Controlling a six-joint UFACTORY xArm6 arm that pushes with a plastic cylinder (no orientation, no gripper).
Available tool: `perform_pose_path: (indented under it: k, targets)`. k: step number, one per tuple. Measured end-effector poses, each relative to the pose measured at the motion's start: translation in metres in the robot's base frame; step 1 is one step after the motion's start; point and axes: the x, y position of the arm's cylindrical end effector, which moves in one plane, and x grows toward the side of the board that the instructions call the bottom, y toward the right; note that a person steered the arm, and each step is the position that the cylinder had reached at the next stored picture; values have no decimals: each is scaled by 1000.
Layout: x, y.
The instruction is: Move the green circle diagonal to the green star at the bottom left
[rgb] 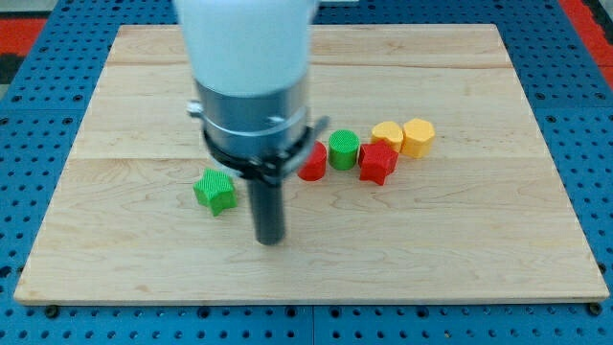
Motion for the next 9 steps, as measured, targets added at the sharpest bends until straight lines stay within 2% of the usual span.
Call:
perform_pose_path:
  k: [3,4,5,6,9]
  targets:
    - [-104,-19]
    - [-142,11]
    - [-166,80]
    - [-150,122]
    - [-75,116]
